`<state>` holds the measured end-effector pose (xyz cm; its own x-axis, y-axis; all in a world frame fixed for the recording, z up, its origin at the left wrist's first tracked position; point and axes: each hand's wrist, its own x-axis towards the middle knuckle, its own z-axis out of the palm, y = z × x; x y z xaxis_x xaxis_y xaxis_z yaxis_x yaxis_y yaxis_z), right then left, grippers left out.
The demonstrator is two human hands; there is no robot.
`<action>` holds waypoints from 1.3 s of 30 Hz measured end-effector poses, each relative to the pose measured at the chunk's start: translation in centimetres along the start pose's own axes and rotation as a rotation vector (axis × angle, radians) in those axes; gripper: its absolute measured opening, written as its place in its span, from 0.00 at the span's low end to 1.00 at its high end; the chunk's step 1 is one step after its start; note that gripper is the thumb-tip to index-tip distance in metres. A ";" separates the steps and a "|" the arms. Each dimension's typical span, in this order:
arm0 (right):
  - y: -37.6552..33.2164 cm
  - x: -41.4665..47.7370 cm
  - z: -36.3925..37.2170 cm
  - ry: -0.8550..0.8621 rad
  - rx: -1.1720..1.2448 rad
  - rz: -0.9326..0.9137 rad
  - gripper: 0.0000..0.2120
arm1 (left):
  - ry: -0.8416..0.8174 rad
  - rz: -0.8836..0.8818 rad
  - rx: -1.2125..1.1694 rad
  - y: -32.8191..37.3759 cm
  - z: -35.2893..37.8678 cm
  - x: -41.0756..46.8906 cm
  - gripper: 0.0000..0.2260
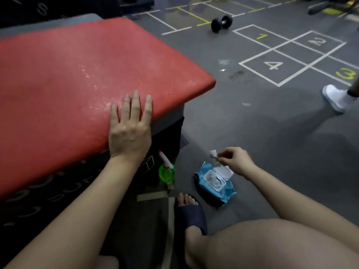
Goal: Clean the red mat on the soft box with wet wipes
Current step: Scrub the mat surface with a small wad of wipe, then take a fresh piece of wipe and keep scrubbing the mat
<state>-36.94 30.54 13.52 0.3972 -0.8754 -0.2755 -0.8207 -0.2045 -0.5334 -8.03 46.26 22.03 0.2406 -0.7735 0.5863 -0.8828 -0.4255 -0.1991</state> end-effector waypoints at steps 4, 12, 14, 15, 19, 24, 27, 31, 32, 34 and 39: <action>-1.8 0.8 1.5 -0.075 0.068 -0.058 0.14 | -0.023 -0.008 0.013 0.0 0.1 -0.1 0.28; -5.1 -0.4 -2.5 -0.027 0.003 -0.165 0.17 | -0.094 -0.001 -0.018 -0.3 -0.8 0.0 0.33; -6.9 -1.0 -4.1 0.006 -0.004 -0.225 0.17 | -0.151 0.005 -0.044 -0.6 -1.4 0.2 0.36; -8.0 -1.3 -5.0 0.021 -0.003 -0.264 0.16 | -0.186 0.013 -0.062 -0.8 -1.7 0.3 0.38; -14.1 -2.8 -8.2 0.087 -0.011 -0.496 0.12 | -0.333 0.052 0.011 -2.7 -4.7 0.7 0.49; -23.5 -5.4 -8.1 0.043 -0.115 -0.838 0.13 | -0.366 -0.098 0.136 -7.6 -9.4 -2.4 0.50; -28.3 -6.5 -5.3 -0.024 -0.242 -0.979 0.18 | -0.419 -0.220 0.171 -11.7 -11.0 -6.3 0.47; -32.5 -8.0 -0.4 -0.091 -0.460 -1.055 0.32 | -0.513 -0.485 0.193 -18.0 -12.4 -12.4 0.40; -33.3 -8.3 0.6 -0.093 -0.567 -1.074 0.38 | -0.490 -0.540 0.180 -19.2 -12.8 -13.5 0.39; -34.8 -9.2 1.9 -0.074 -0.696 -1.102 0.44 | -0.409 -0.546 0.166 -20.9 -13.6 -14.6 0.38; -36.4 -11.6 2.5 0.151 -0.716 -1.107 0.43 | -0.231 -0.501 0.157 -22.3 -16.1 -12.6 0.34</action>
<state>-10.60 49.27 34.12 0.9812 -0.1281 0.1444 -0.1475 -0.9802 0.1323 2.09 73.05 31.76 0.7117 -0.5348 0.4556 -0.5721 -0.8175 -0.0659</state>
